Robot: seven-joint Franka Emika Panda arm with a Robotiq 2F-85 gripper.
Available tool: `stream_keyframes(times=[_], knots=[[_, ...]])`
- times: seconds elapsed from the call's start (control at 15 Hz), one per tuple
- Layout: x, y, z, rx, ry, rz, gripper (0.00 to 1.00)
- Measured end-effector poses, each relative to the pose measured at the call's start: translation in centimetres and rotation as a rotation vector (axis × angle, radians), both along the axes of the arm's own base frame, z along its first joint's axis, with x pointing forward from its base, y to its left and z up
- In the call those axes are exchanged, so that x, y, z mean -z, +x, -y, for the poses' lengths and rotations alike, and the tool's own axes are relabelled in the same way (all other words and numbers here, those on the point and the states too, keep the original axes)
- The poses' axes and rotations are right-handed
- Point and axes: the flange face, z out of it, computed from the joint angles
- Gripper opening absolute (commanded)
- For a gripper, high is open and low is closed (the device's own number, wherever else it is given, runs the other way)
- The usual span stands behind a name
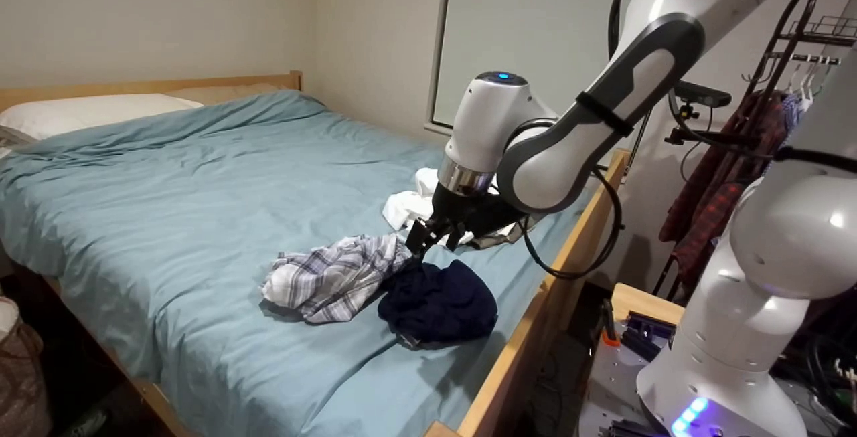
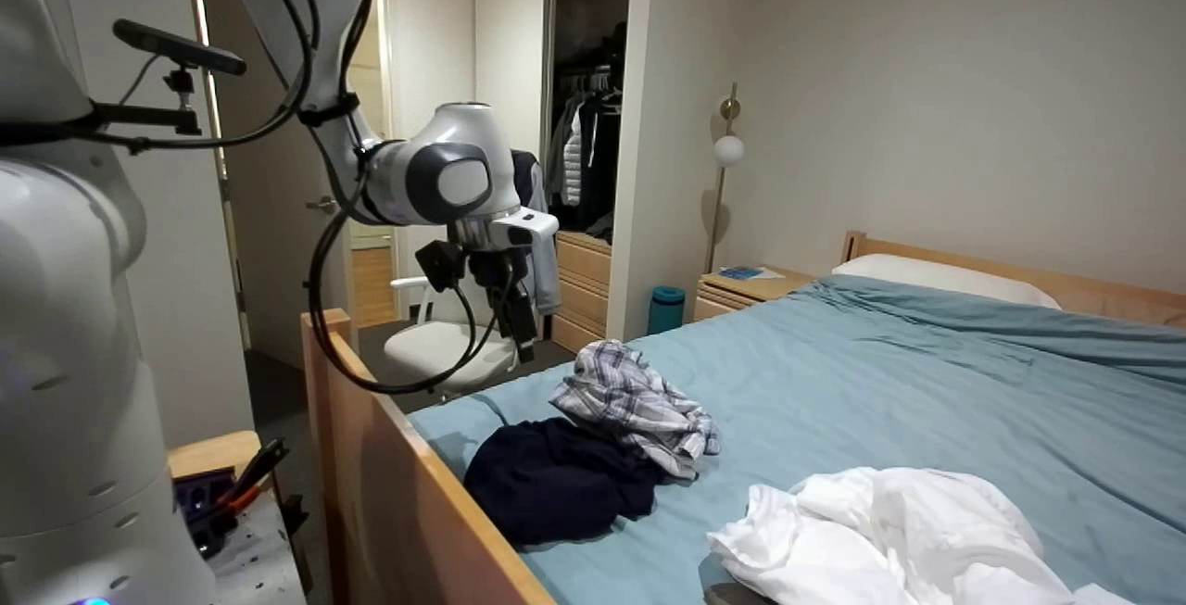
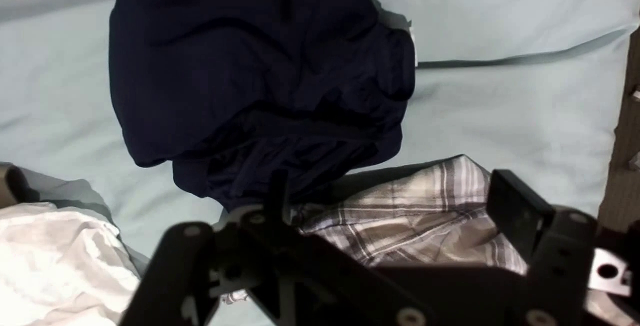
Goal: Pick the blue garment and put it on the pile of clothes on the right
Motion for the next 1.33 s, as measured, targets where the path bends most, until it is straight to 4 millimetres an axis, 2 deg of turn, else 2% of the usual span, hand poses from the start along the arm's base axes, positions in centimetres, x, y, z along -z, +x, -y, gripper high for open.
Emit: stream_keyframes(times=[0.27,0.4,0.53,0.67,0.8,1.0,1.2,1.33], knots=[[-0.3,0.4,-0.2,-0.003,-0.001,0.004,1.00],[-0.3,1.1,0.7,0.053,-0.061,-0.029,1.00],[-0.7,3.4,2.6,0.137,-0.153,-0.063,1.00],[-0.2,6.4,4.2,0.201,-0.235,-0.130,1.00],[1.2,9.2,5.1,0.230,-0.284,-0.231,1.00],[5.3,12.9,4.5,0.185,-0.272,-0.373,1.00],[9.7,15.3,3.7,0.093,-0.190,-0.478,1.00],[11.6,16.2,4.1,0.021,-0.118,-0.525,1.00]])
